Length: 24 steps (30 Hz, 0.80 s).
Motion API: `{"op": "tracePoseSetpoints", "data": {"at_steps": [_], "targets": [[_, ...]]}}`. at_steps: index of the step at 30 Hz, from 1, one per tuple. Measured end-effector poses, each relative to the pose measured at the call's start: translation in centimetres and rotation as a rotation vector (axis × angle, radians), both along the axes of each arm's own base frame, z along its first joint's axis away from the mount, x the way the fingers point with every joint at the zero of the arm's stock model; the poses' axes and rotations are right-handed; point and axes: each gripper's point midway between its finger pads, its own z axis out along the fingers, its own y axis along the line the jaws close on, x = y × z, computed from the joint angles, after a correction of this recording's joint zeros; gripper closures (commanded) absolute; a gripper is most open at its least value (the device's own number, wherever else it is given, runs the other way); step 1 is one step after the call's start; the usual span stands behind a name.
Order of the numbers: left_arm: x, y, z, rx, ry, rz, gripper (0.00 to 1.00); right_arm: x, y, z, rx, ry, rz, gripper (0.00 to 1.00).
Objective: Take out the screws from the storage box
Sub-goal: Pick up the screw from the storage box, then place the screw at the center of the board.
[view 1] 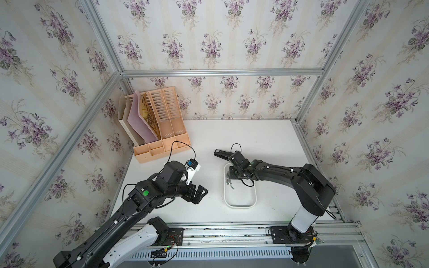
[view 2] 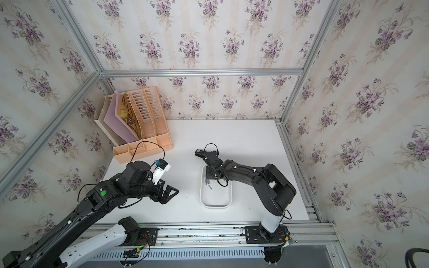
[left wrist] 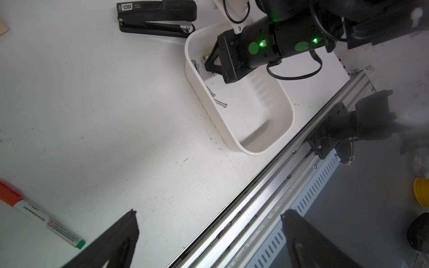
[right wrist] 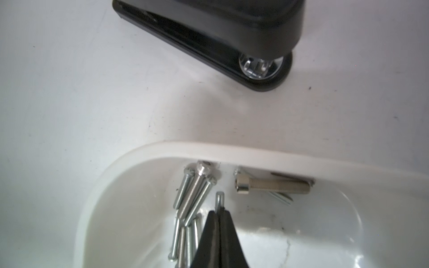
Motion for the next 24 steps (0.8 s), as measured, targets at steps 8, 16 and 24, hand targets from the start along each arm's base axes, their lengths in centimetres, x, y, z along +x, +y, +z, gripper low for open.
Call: {"op": "tracePoseSetpoints", "data": {"at_steps": [8,16,24], "targets": [[0.1,0.1,-0.3,0.011,0.003,0.010,0.01,0.1,-1.0,4.3,0.046,-0.115,-0.010,1.00],[0.2,0.2,-0.7,0.021,0.012,0.017,0.01,0.6,-4.4,9.3,0.045,-0.288,-0.102,1.00],[0.2,0.2,-0.7,0.022,0.015,0.024,0.01,1.6,-10.2,8.9,-0.014,-0.296,-0.304,1.00]]}}
